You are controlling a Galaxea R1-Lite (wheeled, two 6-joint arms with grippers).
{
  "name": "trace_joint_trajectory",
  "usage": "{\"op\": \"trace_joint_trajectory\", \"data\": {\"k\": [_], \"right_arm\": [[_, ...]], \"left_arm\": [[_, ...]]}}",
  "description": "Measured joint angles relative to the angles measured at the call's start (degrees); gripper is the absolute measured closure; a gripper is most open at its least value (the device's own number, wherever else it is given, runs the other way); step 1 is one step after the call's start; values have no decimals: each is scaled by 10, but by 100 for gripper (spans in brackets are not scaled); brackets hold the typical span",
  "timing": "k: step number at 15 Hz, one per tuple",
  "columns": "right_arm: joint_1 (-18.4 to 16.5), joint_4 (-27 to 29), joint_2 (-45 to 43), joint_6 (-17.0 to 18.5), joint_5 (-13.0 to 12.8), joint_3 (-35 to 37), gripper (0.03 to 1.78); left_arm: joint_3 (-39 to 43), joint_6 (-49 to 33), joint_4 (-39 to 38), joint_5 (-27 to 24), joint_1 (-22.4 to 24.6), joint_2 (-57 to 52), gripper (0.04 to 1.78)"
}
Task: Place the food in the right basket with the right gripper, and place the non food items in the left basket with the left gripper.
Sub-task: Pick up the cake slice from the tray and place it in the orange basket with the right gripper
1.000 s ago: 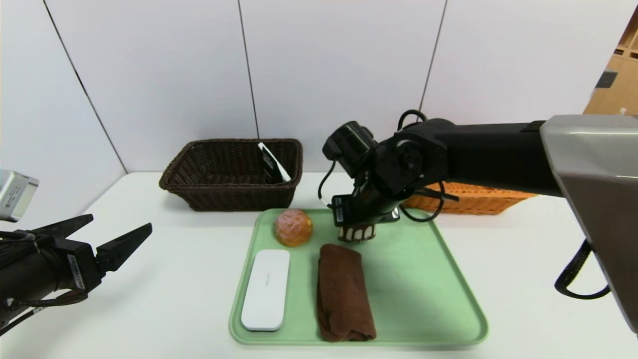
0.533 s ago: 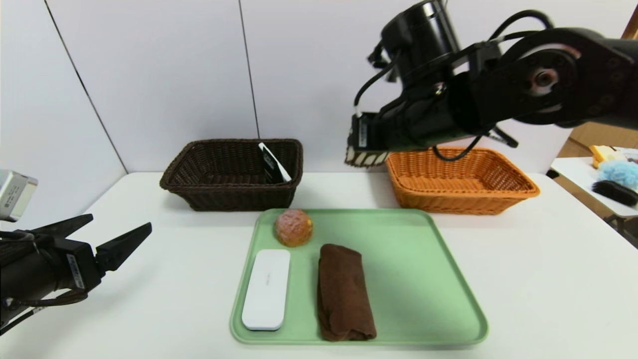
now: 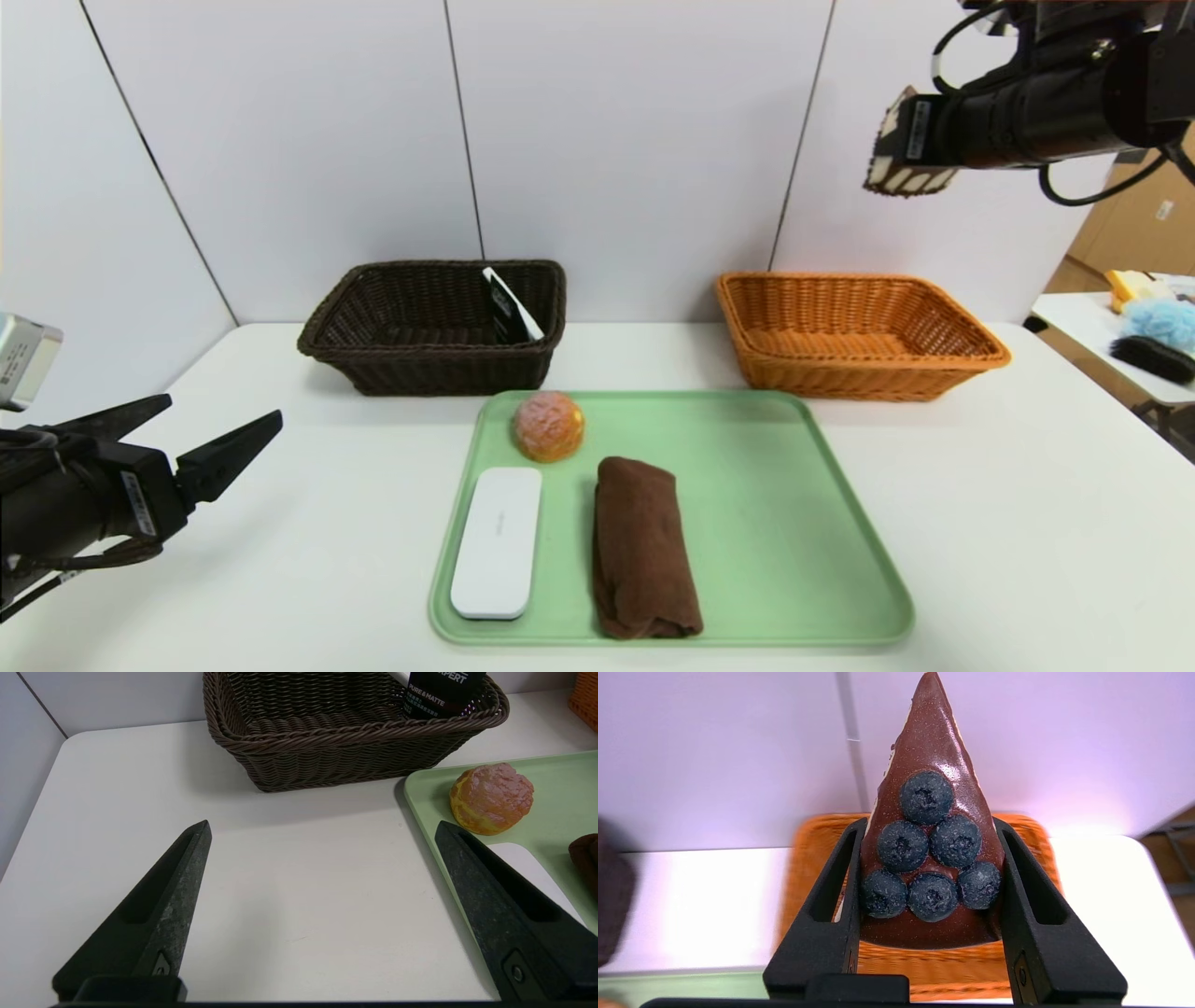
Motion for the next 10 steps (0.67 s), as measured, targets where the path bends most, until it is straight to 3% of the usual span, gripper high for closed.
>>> {"op": "trace_joint_trajectory", "data": {"k": [4, 10], "right_arm": [[-66, 0, -3, -4, 37, 62, 99], [-97, -1, 18, -1, 60, 119, 99]], "left_arm": [[0, 0, 0, 0, 0, 0, 13], [3, -1, 0, 0, 0, 0, 13]]}}
